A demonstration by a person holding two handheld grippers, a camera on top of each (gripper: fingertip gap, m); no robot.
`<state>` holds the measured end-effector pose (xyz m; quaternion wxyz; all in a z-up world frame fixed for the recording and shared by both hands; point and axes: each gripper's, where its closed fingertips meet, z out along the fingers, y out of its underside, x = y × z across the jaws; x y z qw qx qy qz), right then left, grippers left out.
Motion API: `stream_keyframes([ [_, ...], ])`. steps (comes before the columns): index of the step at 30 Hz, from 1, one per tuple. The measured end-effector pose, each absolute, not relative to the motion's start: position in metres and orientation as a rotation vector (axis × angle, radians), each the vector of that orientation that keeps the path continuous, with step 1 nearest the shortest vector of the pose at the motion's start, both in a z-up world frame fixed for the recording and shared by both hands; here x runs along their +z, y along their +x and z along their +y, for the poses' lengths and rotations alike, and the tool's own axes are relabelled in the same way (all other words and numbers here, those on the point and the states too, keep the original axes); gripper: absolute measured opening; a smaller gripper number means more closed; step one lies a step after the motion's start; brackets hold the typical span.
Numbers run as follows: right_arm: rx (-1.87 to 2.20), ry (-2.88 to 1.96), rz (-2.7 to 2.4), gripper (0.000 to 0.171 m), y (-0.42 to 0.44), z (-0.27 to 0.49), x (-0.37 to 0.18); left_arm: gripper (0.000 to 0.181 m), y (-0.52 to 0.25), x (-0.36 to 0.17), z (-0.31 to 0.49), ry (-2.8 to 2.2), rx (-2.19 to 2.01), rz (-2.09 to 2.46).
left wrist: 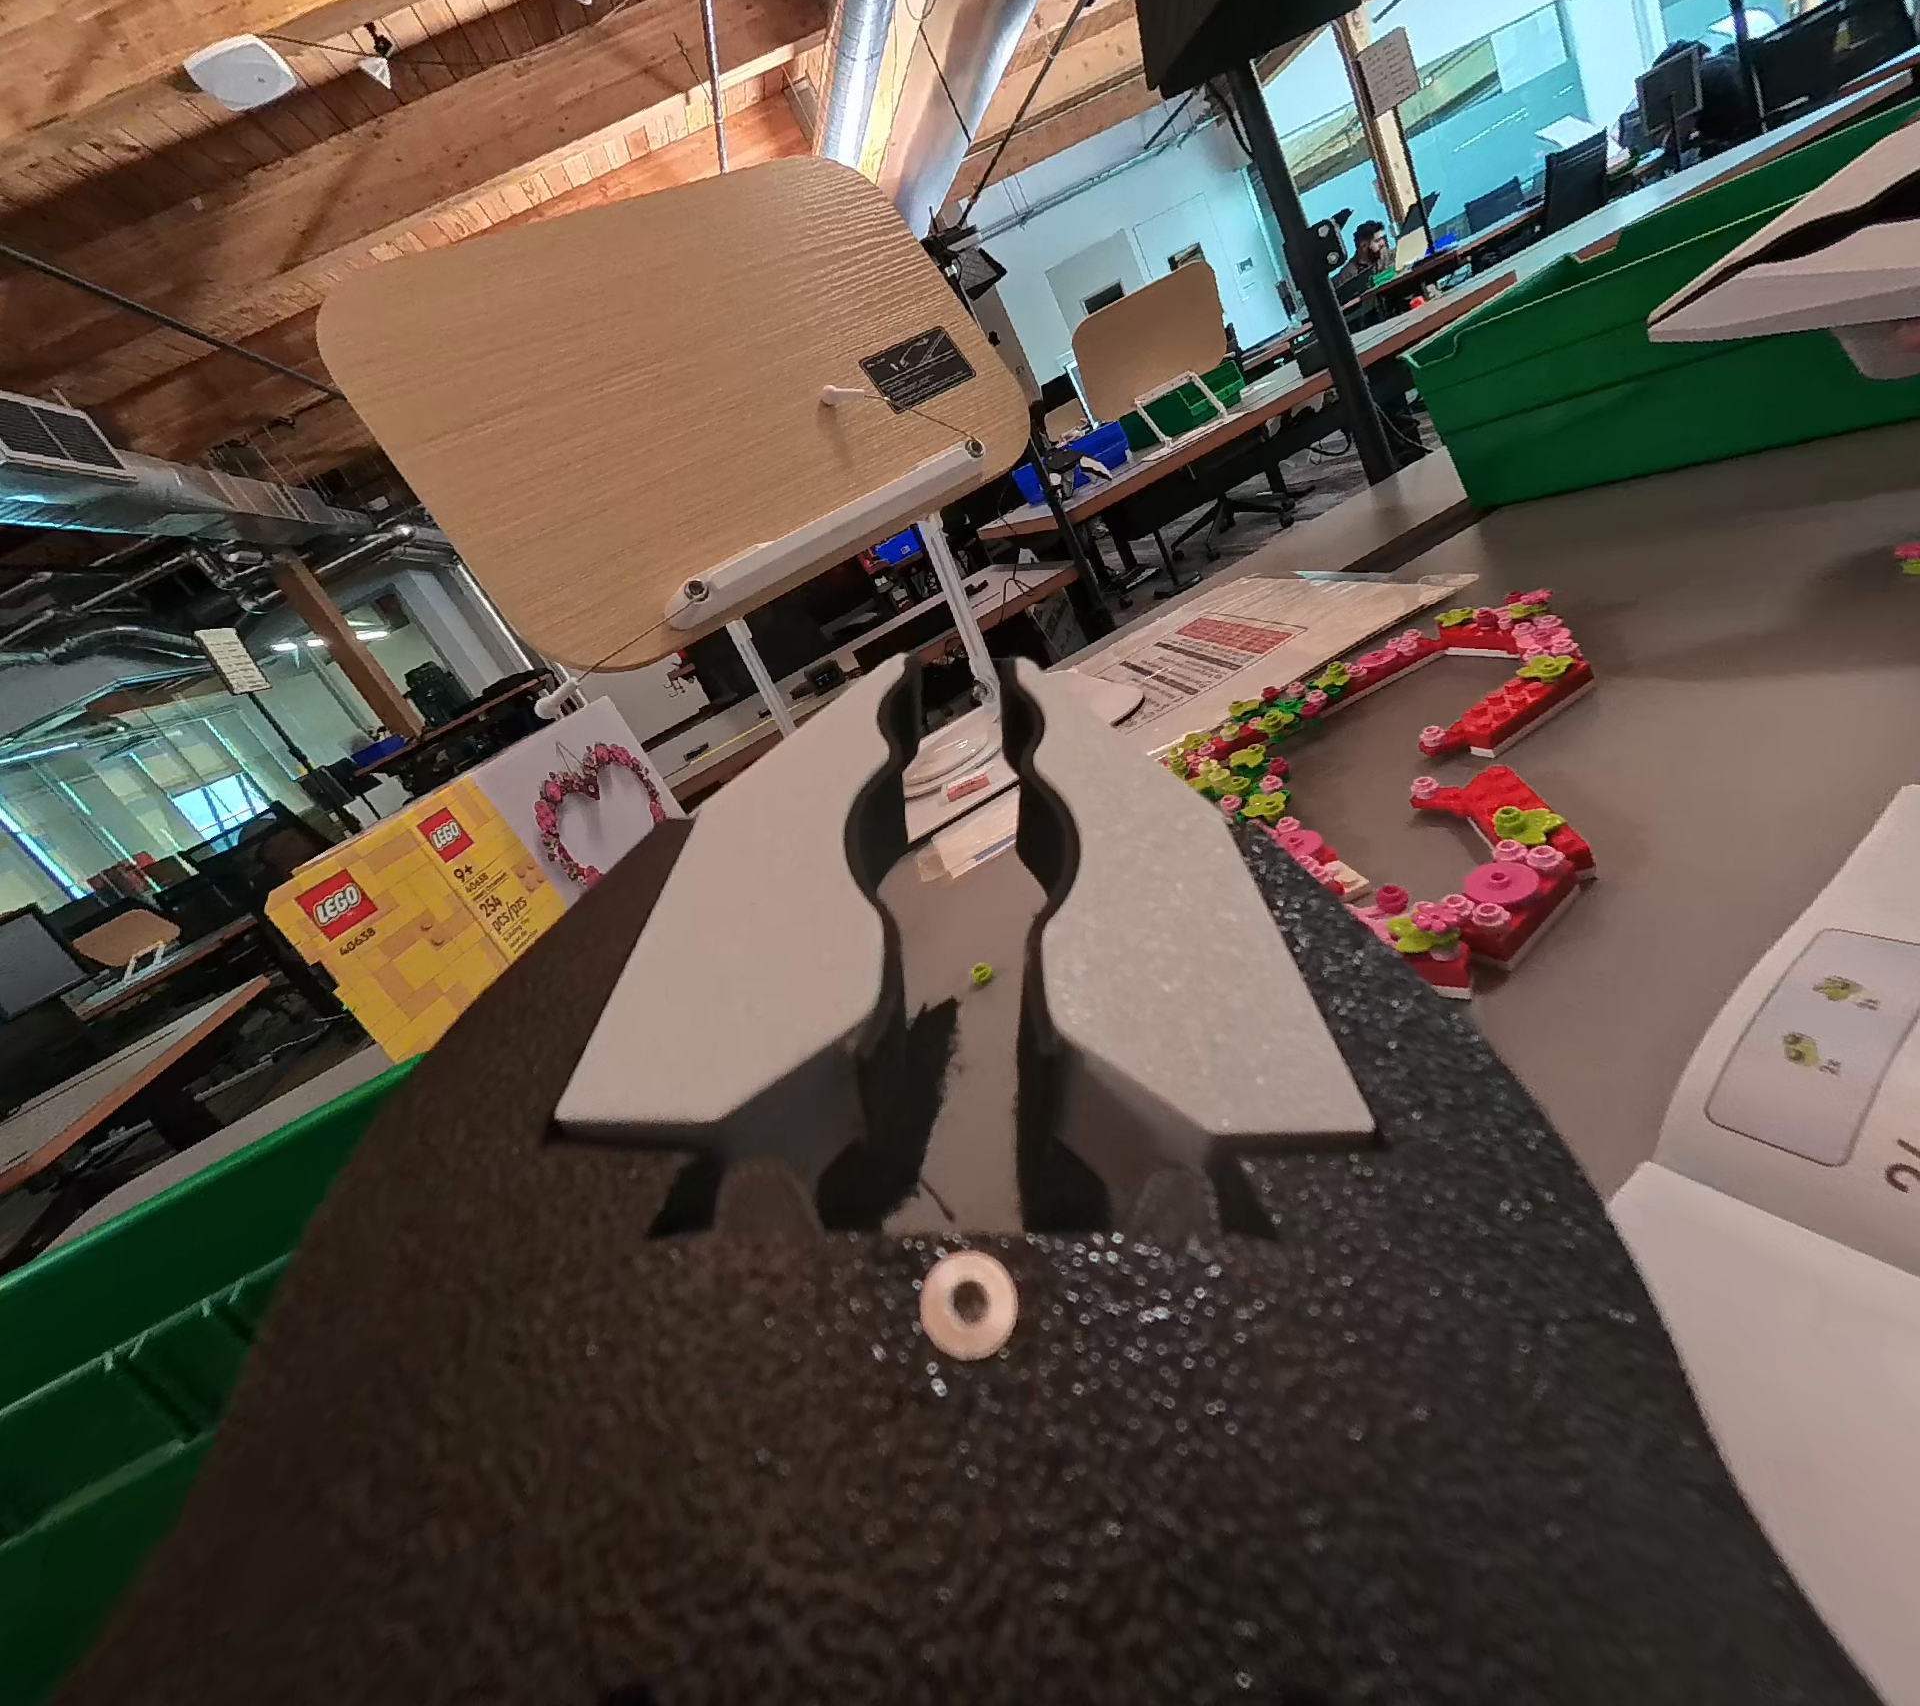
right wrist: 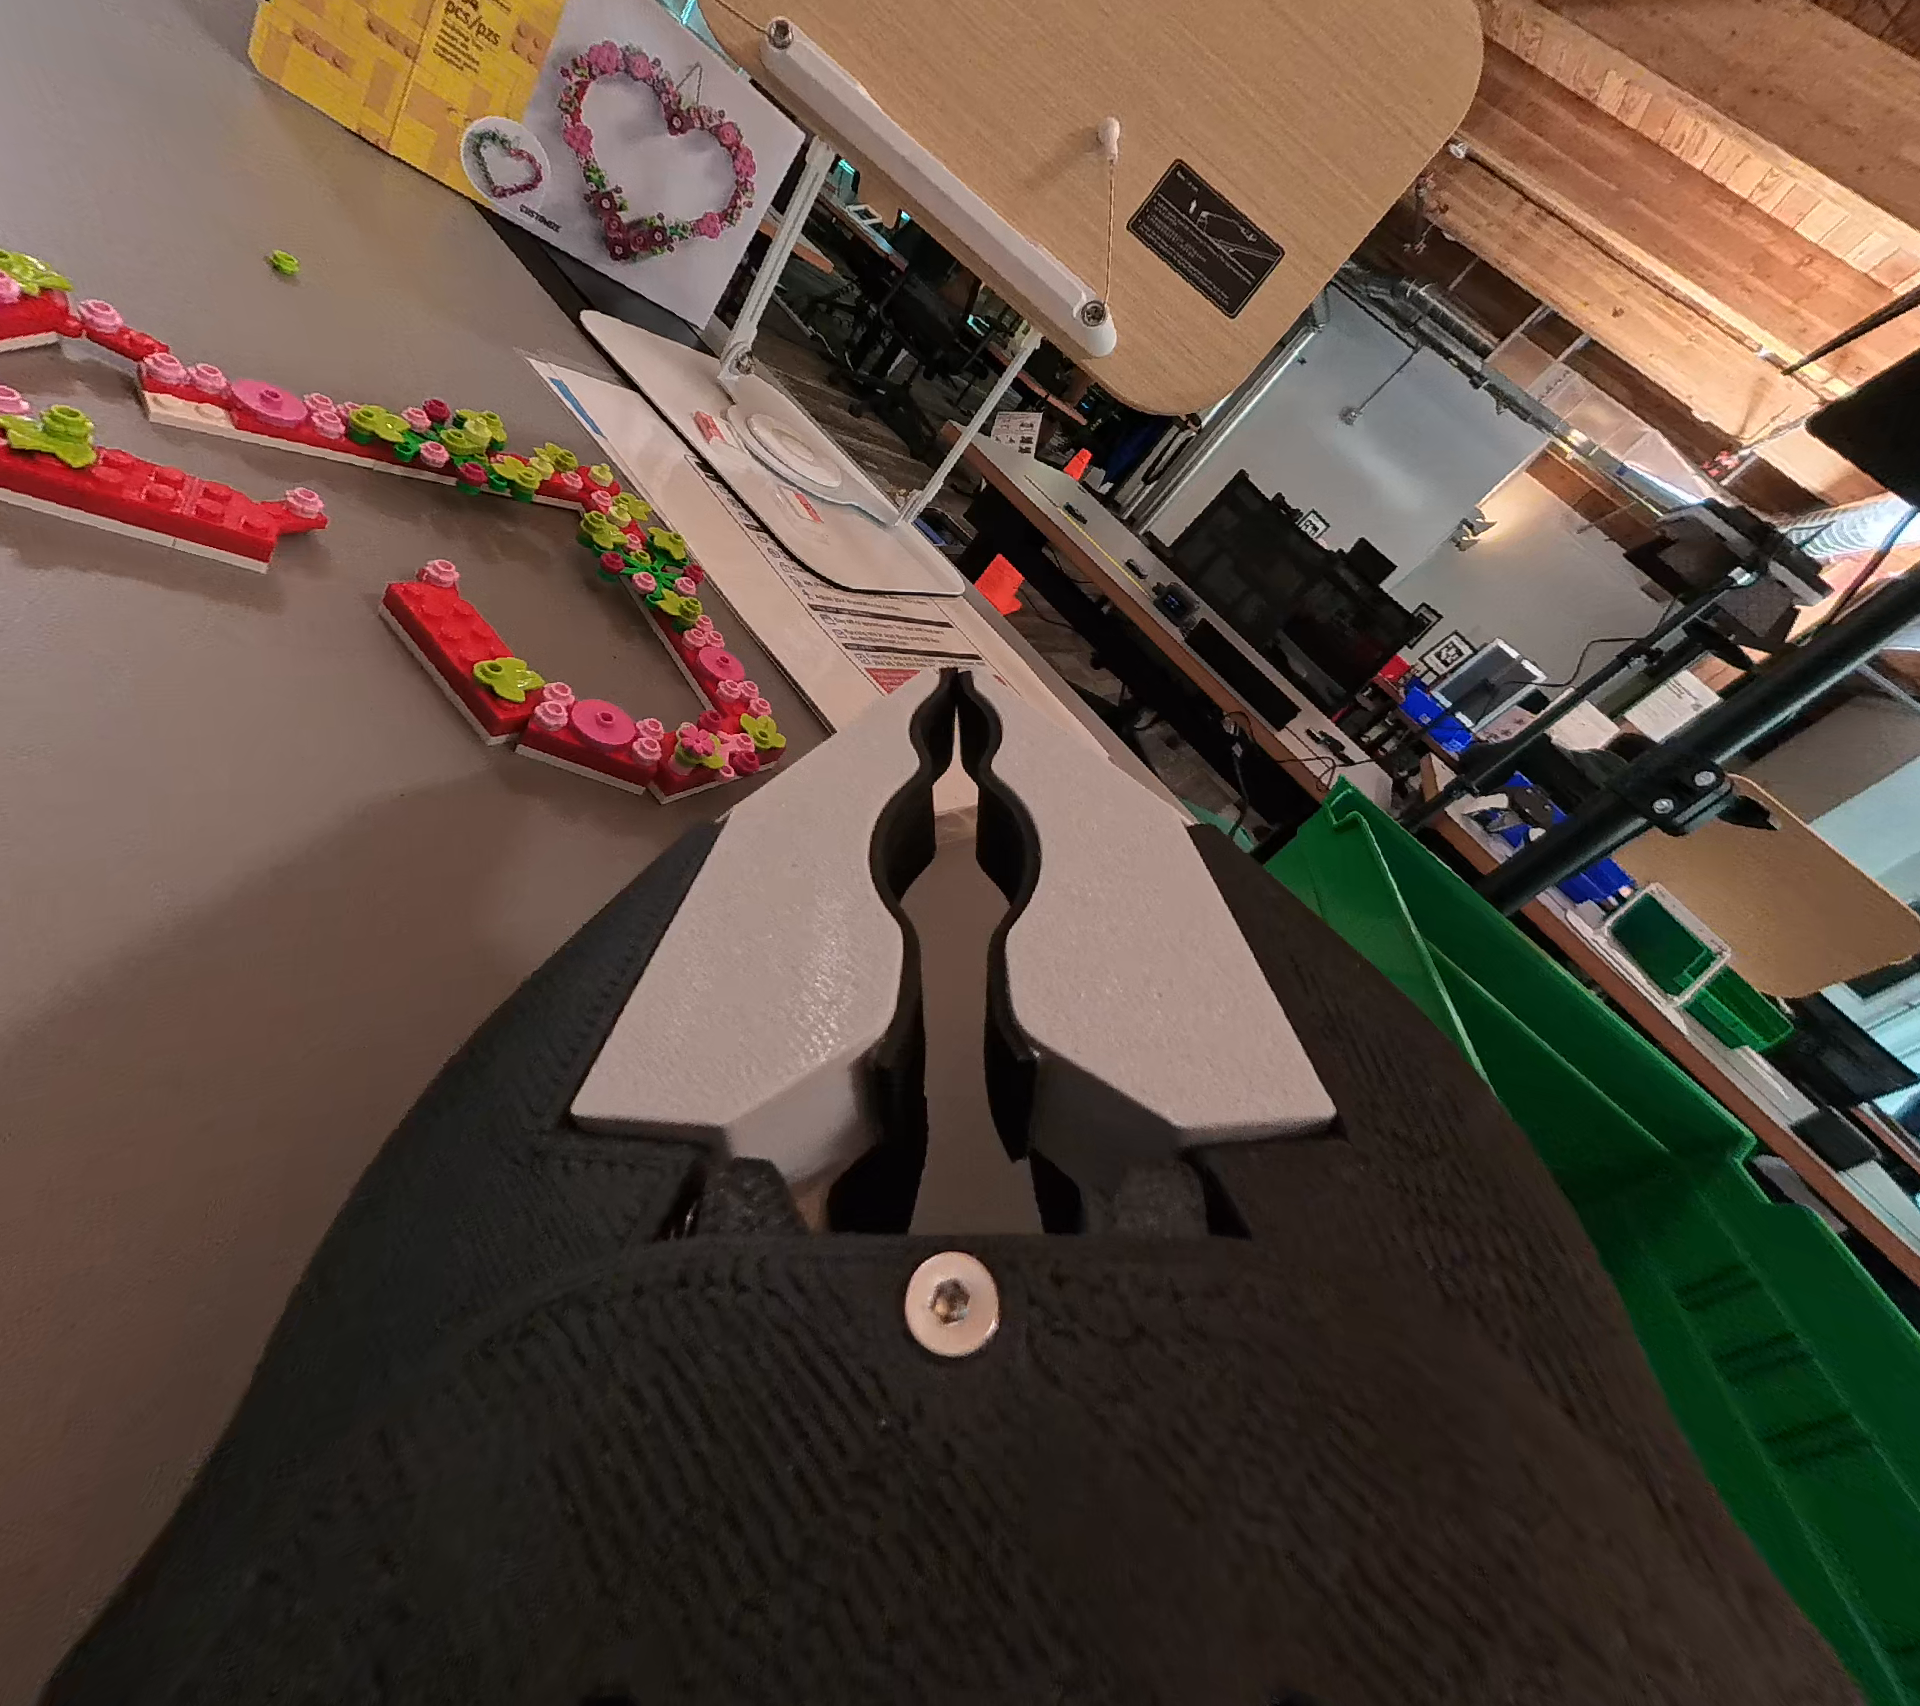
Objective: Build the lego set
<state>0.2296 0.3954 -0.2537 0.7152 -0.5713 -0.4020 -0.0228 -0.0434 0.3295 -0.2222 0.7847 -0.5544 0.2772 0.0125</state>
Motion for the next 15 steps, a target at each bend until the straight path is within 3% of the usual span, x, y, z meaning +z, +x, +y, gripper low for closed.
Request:
stream_keyframes([
  [15,-0.053,-1.272,-0.875,0.0,0.2324,0.3965,-0.2532,0.003,-0.0503,-0.2237,0.3333,-1.234,0.027,0.559],
])
